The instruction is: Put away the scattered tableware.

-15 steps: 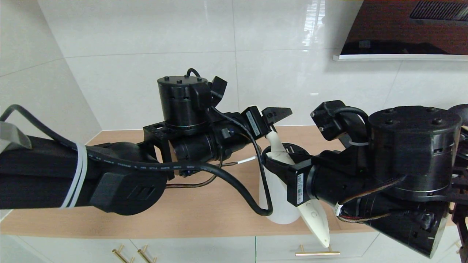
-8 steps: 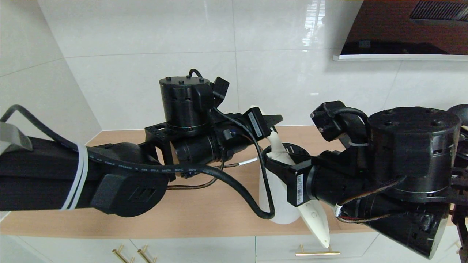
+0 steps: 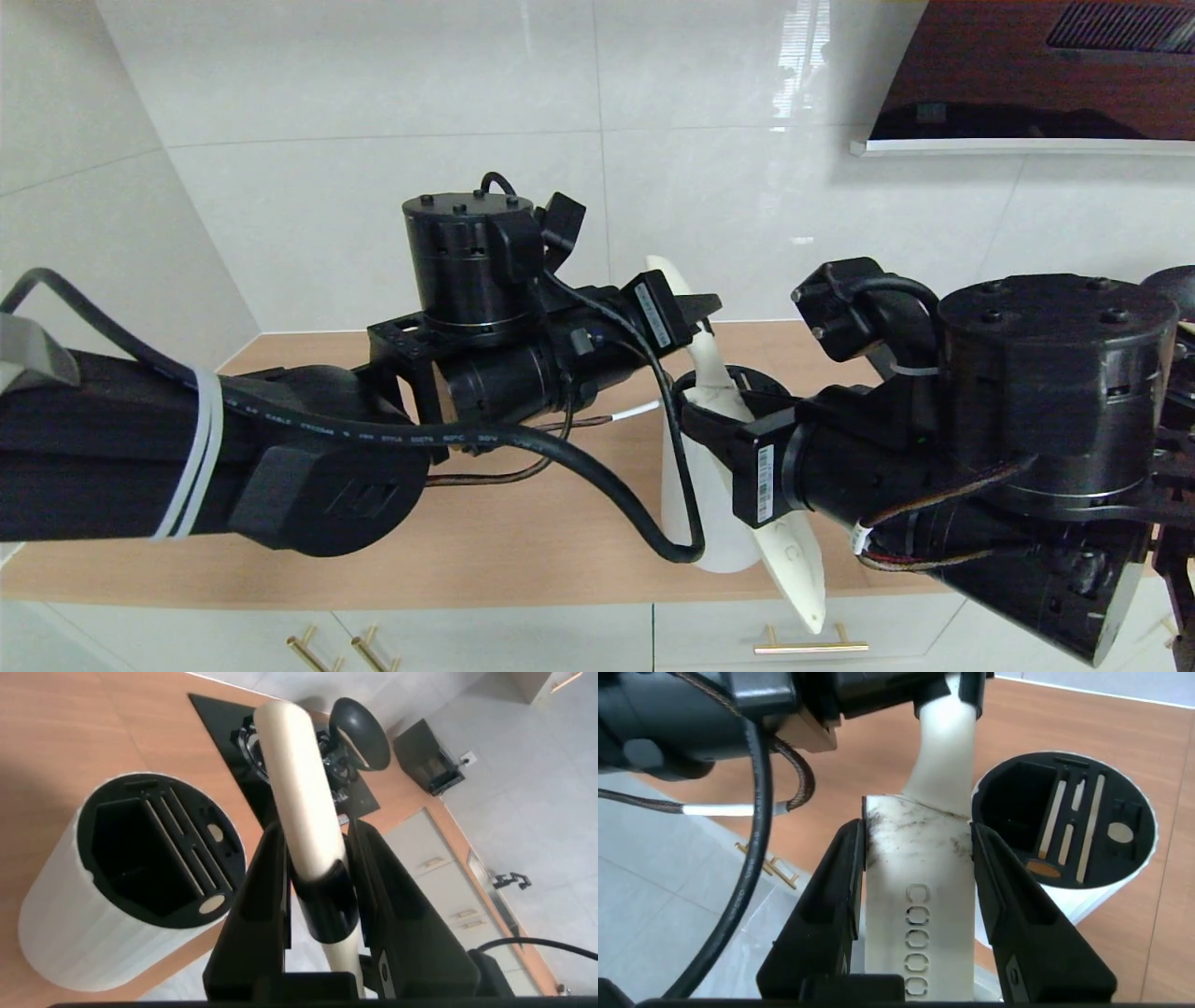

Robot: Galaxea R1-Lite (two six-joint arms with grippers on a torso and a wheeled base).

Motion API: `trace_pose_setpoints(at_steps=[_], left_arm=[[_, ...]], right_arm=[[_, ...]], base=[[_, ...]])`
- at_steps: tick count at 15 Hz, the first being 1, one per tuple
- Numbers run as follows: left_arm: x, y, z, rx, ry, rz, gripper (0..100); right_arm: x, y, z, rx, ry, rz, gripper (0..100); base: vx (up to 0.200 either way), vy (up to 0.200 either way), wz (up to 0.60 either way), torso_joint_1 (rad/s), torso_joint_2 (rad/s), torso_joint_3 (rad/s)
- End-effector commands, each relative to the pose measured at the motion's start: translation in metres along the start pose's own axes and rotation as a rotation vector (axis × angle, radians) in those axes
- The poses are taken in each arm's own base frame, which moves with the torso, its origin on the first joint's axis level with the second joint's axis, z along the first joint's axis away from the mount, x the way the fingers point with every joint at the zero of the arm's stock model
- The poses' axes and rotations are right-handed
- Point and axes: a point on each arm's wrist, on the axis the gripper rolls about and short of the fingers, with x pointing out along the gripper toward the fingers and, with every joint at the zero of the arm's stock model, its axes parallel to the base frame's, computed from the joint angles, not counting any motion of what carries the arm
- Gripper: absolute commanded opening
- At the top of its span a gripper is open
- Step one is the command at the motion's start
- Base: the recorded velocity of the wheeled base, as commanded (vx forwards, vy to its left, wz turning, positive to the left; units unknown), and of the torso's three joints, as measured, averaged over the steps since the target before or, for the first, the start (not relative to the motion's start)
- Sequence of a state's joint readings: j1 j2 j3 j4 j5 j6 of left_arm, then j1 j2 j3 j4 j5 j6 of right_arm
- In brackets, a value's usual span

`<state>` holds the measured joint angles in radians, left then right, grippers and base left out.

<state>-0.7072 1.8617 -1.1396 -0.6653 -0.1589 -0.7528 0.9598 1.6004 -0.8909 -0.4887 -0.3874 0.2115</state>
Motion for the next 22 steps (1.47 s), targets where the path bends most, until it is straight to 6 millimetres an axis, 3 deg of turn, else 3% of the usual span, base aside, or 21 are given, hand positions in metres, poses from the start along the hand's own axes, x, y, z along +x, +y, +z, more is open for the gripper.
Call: trace_pose_setpoints(at_steps=[1, 5, 8, 10, 13, 18, 22], left_arm=[[-0.002, -0.003, 0.002, 0.003, -0.016, -0.012, 0], [-0.017, -0.011, 0.021, 0.011, -0.079, -0.024, 0], [-0.03, -0.017, 0.036, 0.021, -0.136, -0.041, 0], [-0.035, -0.019, 0.045, 0.034, -0.185, -0.066, 0], [-0.036, -0.022, 0.05, 0.083, -0.263, -0.106, 0], [-0.031, -0.007, 0.036, 0.394, -0.374, -0.141, 0], [-0.021, 0.01, 0.02, 0.58, -0.345, -0.082, 0]], right_arm=[[0.0, 0.0, 0.0, 0.002, 0.0, 0.0, 100], [-0.007, -0.001, 0.005, 0.008, -0.019, 0.004, 100], [-0.023, -0.007, 0.02, 0.018, -0.075, 0.008, 100], [-0.037, -0.021, 0.031, 0.002, -0.125, -0.025, 100], [-0.042, -0.042, 0.042, -0.003, -0.164, -0.1, 100], [-0.037, -0.05, 0.042, -0.006, -0.163, -0.139, 100], [-0.037, -0.051, 0.042, -0.007, -0.161, -0.142, 100]], base=[[0.0, 0.0, 0.0, 0.0, 0.0, 0.0], [0.0, 0.0, 0.0, 0.0, 0.0, 0.0], [0.0, 0.0, 0.0, 0.0, 0.0, 0.0], [0.0, 0.0, 0.0, 0.0, 0.0, 0.0], [0.0, 0.0, 0.0, 0.0, 0.0, 0.0], [0.0, 0.0, 0.0, 0.0, 0.0, 0.0], [0.0, 0.0, 0.0, 0.0, 0.0, 0.0]])
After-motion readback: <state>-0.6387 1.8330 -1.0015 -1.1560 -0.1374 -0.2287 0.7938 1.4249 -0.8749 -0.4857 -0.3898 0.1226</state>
